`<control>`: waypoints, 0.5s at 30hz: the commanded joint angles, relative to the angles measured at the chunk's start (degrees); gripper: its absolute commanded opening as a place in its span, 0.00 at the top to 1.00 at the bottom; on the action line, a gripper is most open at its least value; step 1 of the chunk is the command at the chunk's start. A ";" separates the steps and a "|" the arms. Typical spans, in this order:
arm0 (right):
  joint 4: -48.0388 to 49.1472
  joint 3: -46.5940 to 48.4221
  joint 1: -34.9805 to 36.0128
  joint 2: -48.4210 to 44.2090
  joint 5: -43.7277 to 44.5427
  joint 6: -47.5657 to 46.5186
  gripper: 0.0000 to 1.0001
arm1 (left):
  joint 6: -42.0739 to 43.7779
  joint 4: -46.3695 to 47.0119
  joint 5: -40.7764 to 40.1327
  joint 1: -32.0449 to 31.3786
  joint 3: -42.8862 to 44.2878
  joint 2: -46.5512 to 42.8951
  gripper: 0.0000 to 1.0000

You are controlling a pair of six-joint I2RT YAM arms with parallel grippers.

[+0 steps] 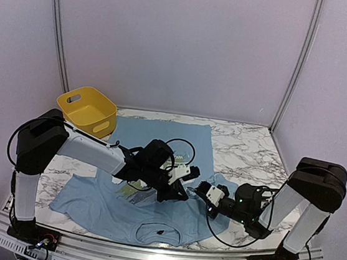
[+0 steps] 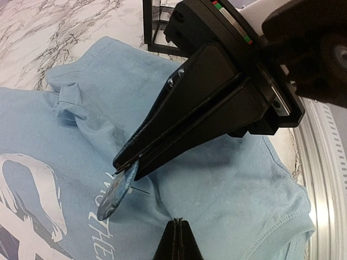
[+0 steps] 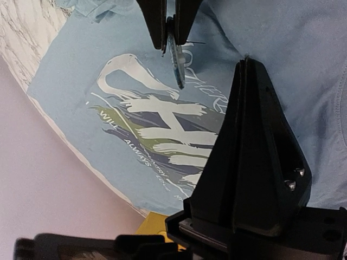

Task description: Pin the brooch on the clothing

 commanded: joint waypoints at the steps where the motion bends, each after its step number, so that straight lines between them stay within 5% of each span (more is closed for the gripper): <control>1: 3.31 -0.74 1.16 1.24 0.20 -2.01 1.00 | -0.34 1.33 1.05 0.08 -0.27 -1.75 1.00; 15: 5.55 -2.92 2.56 1.60 -3.24 0.06 1.00 | -0.19 1.33 0.08 0.08 -0.53 -1.90 1.00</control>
